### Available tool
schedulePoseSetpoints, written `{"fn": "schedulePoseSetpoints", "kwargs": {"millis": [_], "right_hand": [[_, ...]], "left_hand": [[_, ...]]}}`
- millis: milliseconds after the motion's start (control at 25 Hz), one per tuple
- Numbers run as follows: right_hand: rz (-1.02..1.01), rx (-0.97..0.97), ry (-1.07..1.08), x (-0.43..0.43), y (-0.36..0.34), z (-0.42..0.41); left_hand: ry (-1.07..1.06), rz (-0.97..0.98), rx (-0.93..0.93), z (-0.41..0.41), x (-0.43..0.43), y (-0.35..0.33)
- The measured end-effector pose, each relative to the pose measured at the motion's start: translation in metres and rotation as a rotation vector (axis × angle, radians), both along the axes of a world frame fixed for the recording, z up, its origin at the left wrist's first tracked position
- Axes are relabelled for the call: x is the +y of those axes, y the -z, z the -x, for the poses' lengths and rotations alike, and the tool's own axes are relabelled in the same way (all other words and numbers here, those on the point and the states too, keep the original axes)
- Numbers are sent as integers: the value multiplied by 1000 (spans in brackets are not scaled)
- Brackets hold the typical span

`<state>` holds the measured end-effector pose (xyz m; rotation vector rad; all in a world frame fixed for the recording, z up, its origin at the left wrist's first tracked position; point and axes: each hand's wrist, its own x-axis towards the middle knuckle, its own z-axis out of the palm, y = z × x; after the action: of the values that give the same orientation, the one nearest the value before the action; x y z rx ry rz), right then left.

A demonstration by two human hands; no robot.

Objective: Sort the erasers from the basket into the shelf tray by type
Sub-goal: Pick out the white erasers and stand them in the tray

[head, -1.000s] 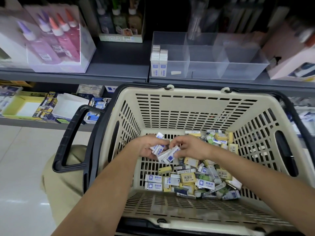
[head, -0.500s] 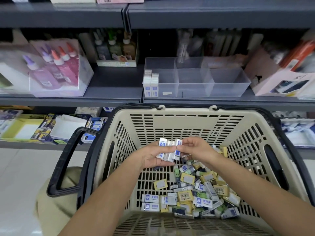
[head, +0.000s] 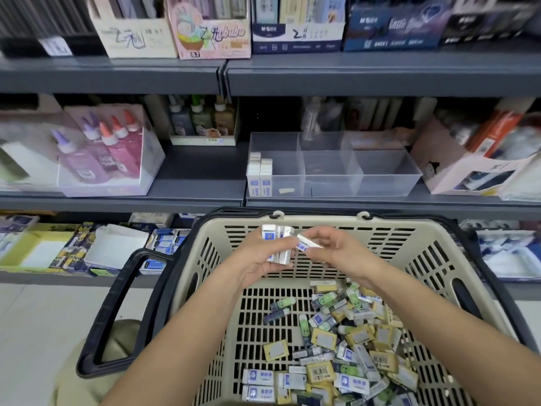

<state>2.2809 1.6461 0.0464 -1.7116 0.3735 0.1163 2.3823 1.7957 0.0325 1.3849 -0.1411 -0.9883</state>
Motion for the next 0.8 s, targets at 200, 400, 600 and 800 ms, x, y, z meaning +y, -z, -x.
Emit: {"fn": "schedulePoseSetpoints", "kwargs": {"millis": [200, 400, 600, 800], "right_hand": [[-81, -71, 122, -1, -17, -13], [-174, -172, 88, -3, -33, -19], [-217, -234, 110, -7, -44, -30], [-166, -278, 225, -17, -52, -43]], "left_hand": [[-125, 8, -45, -4, 1, -9], [-249, 78, -76, -14, 5, -24], [-241, 116, -162, -23, 3, -40], [-326, 136, -208, -37, -3, -50]]}}
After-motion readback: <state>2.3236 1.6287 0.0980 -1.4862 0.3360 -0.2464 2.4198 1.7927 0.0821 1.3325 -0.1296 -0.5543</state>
